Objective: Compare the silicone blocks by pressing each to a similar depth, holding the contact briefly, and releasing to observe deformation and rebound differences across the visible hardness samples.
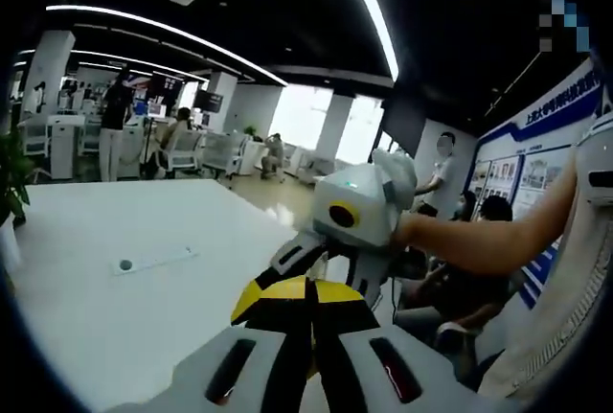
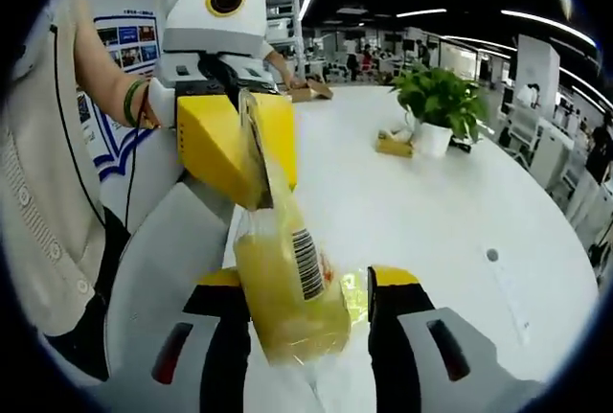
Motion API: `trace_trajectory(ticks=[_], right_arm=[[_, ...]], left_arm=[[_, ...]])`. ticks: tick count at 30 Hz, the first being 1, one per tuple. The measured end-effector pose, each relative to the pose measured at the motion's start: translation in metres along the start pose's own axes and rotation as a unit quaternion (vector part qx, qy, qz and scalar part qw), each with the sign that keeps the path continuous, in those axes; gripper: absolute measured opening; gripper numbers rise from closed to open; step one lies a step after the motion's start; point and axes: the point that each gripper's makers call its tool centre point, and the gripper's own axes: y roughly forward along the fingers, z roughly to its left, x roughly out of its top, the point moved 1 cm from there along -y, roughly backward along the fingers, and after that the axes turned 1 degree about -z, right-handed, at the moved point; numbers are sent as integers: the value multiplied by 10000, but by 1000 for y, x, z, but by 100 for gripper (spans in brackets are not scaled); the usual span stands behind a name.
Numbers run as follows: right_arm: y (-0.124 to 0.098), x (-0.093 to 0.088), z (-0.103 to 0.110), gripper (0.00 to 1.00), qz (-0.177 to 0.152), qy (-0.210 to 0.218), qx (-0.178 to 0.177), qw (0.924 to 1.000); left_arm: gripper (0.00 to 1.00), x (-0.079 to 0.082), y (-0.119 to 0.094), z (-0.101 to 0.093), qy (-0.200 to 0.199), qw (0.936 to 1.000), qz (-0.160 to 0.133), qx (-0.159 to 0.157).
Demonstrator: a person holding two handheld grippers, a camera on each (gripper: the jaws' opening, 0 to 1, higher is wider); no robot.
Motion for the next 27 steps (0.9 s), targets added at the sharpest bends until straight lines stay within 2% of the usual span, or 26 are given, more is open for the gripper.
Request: trace_trajectory(ticks=[1,2,8,12,17,20,22,27], right_arm=[[0,2,0,33,-33,-45,-1,10000],[-1,5,-4,32,-105,-179,-159,9997],[-6,8,5,26,-45,-116,-69,9999],[-9,8,10,23,56,-88,-121,9999],[-11,4,17,19,208,49,-101,9997],[-13,4,23,16,265,55,-70,9996],[-14,5,21,14,185,-221,-143,9995],[-14,6,24,11,200,-173,-140,9996]], left_arm=[[0,1,0,0,-89,10000,-28,-10],[0,2,-1,-1,-103,9999,-52,-42],[0,11,-10,13,-69,9999,-89,-99],[0,12,-10,3,226,9997,-35,-129],[0,10,-11,-6,366,9992,30,-157],[0,11,-16,-1,383,9991,20,-171],[0,12,-18,-1,395,9990,27,-185],[0,14,-24,3,423,9989,20,-184]])
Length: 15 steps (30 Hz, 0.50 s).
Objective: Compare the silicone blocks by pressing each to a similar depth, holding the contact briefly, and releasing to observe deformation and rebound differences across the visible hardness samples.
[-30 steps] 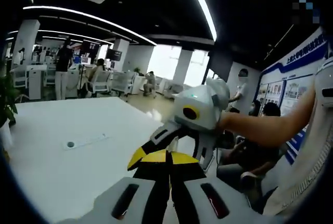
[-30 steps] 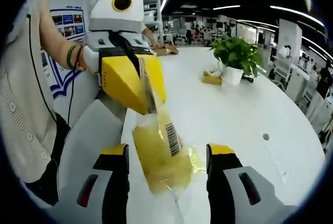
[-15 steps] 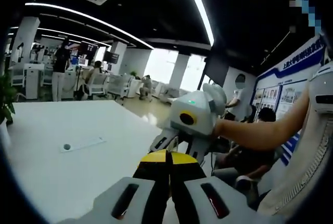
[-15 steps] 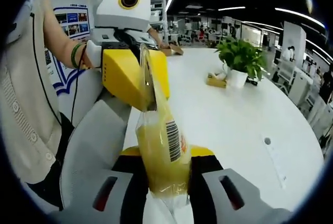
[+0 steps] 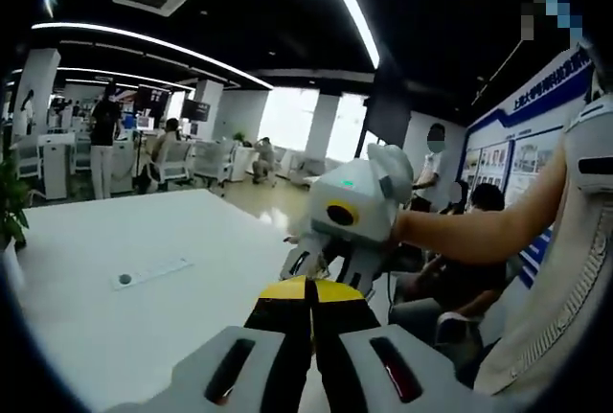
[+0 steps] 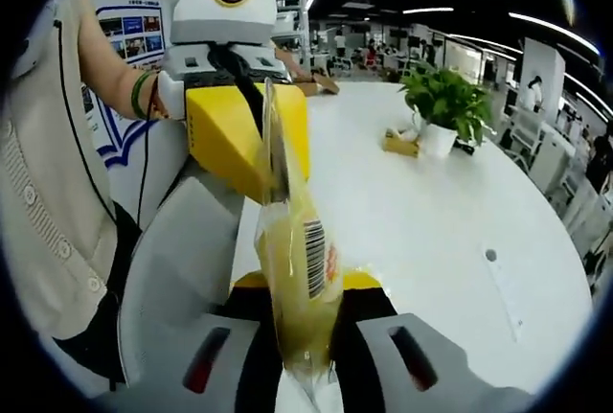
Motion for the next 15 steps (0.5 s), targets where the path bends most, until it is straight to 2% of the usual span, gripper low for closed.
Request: trace_trajectory(ticks=[3,4,5,7,12,13,15], right_arm=[[0,-2,2,11,111,120,21,9999],[0,-2,-1,11,124,127,-126,9998],[0,-5,1,12,252,298,-14,9992],[0,-3,-1,12,160,147,-167,9996],[-2,-3,-1,10,199,65,-152,9997],[-2,-3,-1,10,196,56,-148,9997],[-2,-3,-1,10,211,75,-129,9997]], left_arm=[[0,-2,3,-9,42,10000,31,8],[0,-3,4,-10,72,10000,41,36],[0,-4,4,-10,96,9999,60,57],[0,-3,5,-11,35,10000,58,68],[0,-3,7,-18,110,9999,73,68],[0,-5,11,-27,128,9999,86,75],[0,-4,10,-25,114,9999,82,75]])
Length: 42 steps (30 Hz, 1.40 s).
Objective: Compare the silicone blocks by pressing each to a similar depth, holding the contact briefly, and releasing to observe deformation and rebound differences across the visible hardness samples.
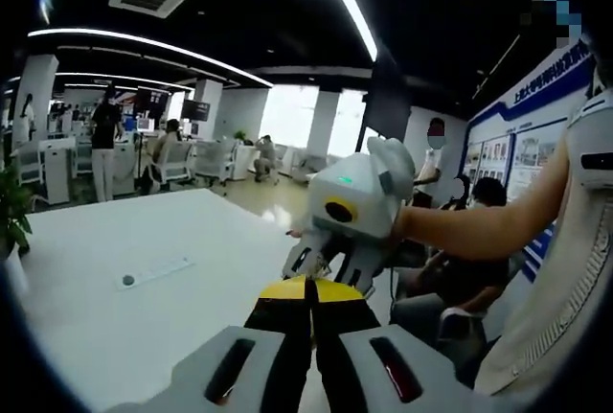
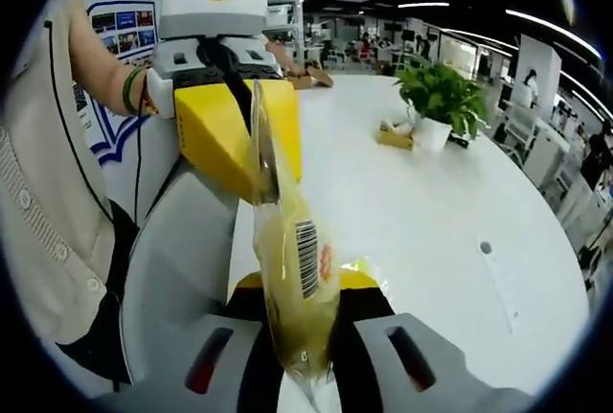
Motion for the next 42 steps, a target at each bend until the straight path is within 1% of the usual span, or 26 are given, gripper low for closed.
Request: trace_trajectory(ticks=[3,4,5,7,8,9,10,13,18,20,26,28,30,32,38,40,42], right_arm=[[-1,0,-1,10,-24,-76,-16,10000],[-1,1,-3,10,-56,-185,-79,9998],[-1,1,-2,10,-39,-154,-48,9999],[-1,1,-4,9,-54,-203,-68,9998],[-1,0,-2,9,-15,-127,23,9999],[-1,0,-2,10,-41,-189,-33,9998],[-1,0,-1,10,-28,-166,-6,9999],[-1,0,-1,10,-34,-161,1,9999],[-2,1,1,11,-21,-239,-23,9997],[-3,2,1,11,-33,-248,-37,9997],[-5,3,2,12,-34,-262,-36,9996],[-5,5,0,12,-61,-369,-111,9992],[-6,9,-2,13,-163,-506,-216,9984],[-8,10,-1,14,-165,-446,-161,9987],[-7,12,-1,15,-191,-486,-165,9985],[-7,14,-1,16,-222,-511,-176,9983],[-7,15,-1,16,-241,-548,-197,9980]], left_arm=[[0,1,-2,4,17,10000,0,4],[0,2,-3,5,25,10000,4,2],[0,2,-3,5,27,10000,5,2],[0,1,-2,0,45,10000,12,12],[0,1,-1,-4,47,10000,27,15],[0,0,0,-5,69,10000,36,23],[0,0,0,-6,69,10000,43,21],[0,0,-4,-1,63,10000,46,28],[0,1,-5,0,82,9999,58,37],[0,1,-4,-5,83,9999,45,47],[0,4,-6,-2,92,9999,5,48],[0,5,-7,-2,69,10000,-12,42],[0,7,-8,-2,68,9999,-82,45],[0,9,-5,-10,153,9998,-99,67],[0,10,-4,-13,129,9998,-130,80],[0,11,-6,-9,106,9998,-148,75],[0,11,-5,-12,51,9998,-172,58]])
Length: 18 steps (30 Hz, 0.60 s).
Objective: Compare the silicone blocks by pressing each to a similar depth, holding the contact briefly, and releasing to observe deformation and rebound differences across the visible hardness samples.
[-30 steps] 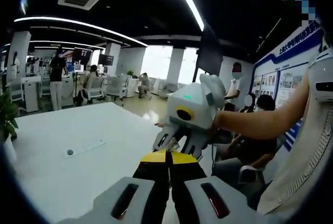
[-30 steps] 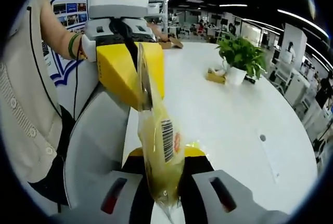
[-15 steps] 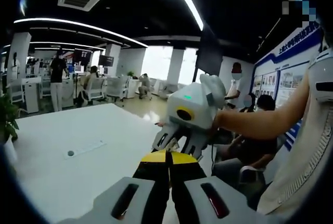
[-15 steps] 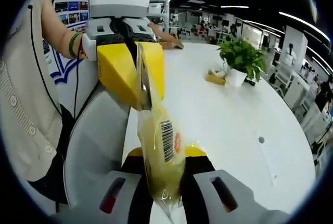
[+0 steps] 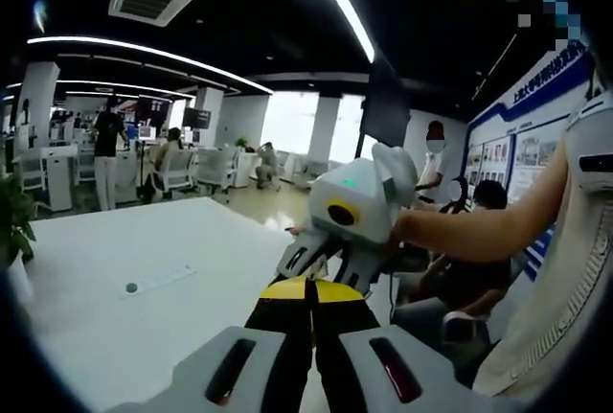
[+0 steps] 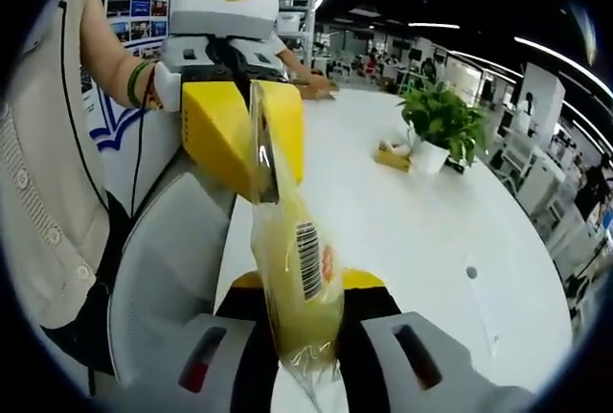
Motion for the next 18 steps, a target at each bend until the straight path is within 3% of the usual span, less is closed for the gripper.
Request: trace_trajectory(ticks=[18], right_arm=[[2,4,2,20,-84,-114,27,9999]], left_arm=[[0,1,-1,0,-82,10000,-44,-2]])
